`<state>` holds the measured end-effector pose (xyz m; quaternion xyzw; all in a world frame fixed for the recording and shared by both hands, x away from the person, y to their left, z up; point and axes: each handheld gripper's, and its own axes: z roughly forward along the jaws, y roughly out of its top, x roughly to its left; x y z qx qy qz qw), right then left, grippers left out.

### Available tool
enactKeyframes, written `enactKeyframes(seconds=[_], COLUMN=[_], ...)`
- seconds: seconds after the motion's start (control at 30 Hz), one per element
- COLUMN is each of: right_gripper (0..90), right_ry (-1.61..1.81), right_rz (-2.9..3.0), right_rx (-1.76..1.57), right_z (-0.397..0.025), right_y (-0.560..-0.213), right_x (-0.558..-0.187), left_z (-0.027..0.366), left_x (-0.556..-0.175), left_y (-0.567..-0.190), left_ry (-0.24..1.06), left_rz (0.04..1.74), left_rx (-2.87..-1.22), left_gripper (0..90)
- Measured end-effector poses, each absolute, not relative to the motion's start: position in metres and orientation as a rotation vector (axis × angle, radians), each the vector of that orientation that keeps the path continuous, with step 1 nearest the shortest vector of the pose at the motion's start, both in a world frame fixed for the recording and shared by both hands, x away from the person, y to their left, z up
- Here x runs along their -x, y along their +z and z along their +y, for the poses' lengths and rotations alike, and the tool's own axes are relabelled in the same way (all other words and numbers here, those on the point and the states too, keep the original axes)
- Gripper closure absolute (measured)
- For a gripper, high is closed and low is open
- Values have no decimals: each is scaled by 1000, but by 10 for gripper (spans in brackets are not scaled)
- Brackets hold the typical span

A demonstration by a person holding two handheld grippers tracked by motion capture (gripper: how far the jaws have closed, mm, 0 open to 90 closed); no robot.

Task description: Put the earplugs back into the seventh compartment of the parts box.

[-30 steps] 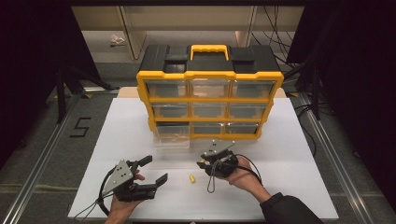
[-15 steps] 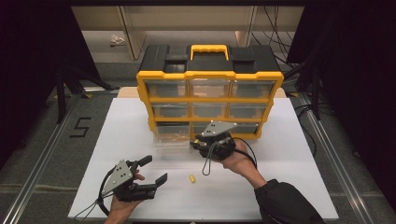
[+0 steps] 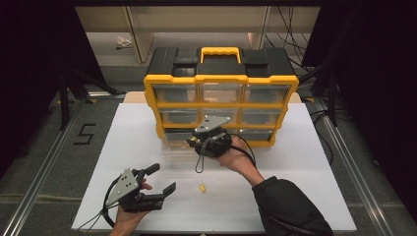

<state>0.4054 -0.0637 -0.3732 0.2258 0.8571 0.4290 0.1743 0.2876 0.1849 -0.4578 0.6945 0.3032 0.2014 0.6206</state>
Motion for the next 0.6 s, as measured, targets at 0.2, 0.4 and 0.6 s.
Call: enactKeyframes(seconds=[0.2,0.4,0.6], right_gripper=[672,610,473], right_ry=[1191,1153,1154], right_rz=[2431,2437,2431], right_rx=[-653,-682,-695], right_z=[-54,-50,-50], right_y=[-377,-384,-384], right_x=[-416,-423,-422], left_z=[185,185,186], left_x=[-288,-287,-287], left_y=[-458,-457,-457], left_ry=[464,464,465], left_rz=[698,695,697], left_rx=[-1595,-1593,-1594], left_gripper=[167,167,167])
